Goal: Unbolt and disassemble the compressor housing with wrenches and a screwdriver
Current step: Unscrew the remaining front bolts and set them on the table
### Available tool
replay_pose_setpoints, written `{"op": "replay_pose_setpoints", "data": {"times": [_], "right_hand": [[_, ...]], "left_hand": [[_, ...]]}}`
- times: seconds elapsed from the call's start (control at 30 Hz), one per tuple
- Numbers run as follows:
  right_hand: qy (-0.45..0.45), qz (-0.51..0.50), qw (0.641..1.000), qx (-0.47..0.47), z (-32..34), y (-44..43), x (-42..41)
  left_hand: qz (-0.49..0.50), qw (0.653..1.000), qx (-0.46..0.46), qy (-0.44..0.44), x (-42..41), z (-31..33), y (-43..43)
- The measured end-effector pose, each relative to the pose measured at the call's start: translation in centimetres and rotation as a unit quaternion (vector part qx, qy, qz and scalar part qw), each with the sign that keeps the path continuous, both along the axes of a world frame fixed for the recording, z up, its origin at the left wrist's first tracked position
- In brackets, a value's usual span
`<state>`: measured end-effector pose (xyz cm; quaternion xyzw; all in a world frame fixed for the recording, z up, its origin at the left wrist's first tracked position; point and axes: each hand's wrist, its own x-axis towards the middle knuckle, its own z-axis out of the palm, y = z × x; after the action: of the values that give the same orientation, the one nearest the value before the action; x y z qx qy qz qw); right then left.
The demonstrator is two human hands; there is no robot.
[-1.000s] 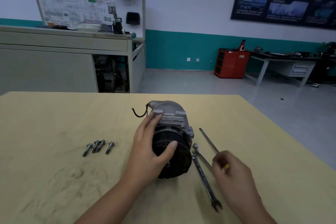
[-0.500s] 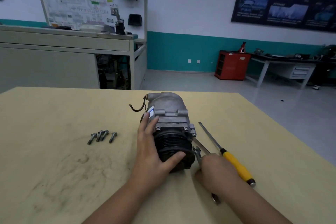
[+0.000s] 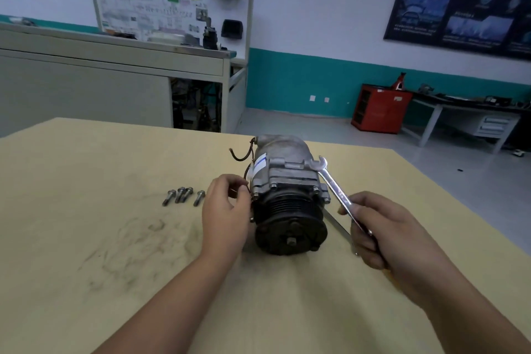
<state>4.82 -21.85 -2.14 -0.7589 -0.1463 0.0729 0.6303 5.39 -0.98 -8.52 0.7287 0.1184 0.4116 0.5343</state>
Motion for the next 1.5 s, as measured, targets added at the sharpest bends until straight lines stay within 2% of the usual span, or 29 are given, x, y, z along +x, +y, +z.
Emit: {"op": "replay_pose_setpoints", "data": {"times": [0.13, 0.27, 0.33, 0.43, 0.53, 0.9, 1.5], "right_hand": [[0.041, -0.005, 0.999, 0.035, -2.4, 3.8, -3.7], [0.08, -0.032, 0.992, 0.09, -4.5, 6.9, -5.3], [0.062, -0.04, 0.994, 0.077, -5.4, 7.8, -5.8], [0.032, -0.04, 0.998, 0.039, -6.1, 8.2, -6.4], [0.059, -0.021, 0.997, 0.054, -6.0, 8.0, -6.7], [0.092, 0.038, 0.992, 0.078, -5.8, 8.8, -7.1], [0.098, 0.021, 0.986, 0.133, -5.8, 10.3, -6.8]], "left_hand": [[-0.029, 0.998, -0.056, 0.003, -1.7, 0.5, -0.6], [-0.169, 0.98, -0.093, 0.041, -3.6, 1.0, -1.8], [-0.222, 0.969, -0.088, 0.056, -4.1, 1.3, -2.1], [-0.251, 0.959, -0.082, 0.101, -4.2, 1.7, -2.0], [-0.274, 0.945, -0.11, 0.138, -4.3, 2.0, -1.9], [-0.274, 0.933, -0.108, 0.208, -4.0, 2.4, -1.1], [-0.271, 0.937, -0.045, 0.217, -3.1, 3.0, 0.2]]}}
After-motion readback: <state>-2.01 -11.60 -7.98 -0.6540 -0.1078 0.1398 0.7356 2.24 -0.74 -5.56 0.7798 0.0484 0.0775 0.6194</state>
